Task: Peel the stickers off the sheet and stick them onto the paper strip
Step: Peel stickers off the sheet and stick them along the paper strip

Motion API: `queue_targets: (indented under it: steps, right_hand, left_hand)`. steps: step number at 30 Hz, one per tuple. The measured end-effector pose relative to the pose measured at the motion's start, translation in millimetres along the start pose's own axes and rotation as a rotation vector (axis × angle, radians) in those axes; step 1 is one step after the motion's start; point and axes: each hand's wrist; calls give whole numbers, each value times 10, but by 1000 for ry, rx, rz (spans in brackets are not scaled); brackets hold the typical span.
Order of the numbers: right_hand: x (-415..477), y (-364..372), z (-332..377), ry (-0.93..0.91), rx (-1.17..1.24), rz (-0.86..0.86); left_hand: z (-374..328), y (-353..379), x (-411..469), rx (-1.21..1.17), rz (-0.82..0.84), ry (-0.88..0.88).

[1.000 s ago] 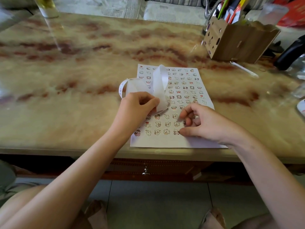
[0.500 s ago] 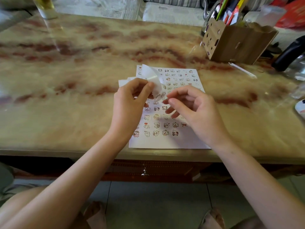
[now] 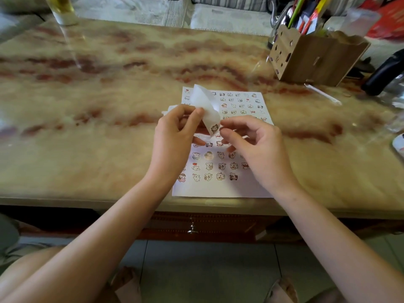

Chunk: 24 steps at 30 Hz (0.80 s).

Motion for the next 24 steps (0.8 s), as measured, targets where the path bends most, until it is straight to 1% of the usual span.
queue_targets:
  steps: [4, 14, 19, 24]
  right_hand:
    - [22, 4, -10, -45, -21, -26]
    - [15, -32, -16, -40, -33, -6]
    - [12, -37, -15, -50, -78, -12]
    - [15, -44, -28, -61, -56, -20]
  left_hand:
    - [5, 25, -20, -16, 32, -32]
    - [-18, 35, -52, -35, 81, -63]
    - [-2, 36, -45, 2, 91, -89]
    - [15, 16, -52, 132, 117, -61]
Point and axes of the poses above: each hand's wrist, its own x-axis towards the middle knuckle, its own y-axis out of the palm, z = x × y, and after that the axes turned 7 degrees about -y, right-handed
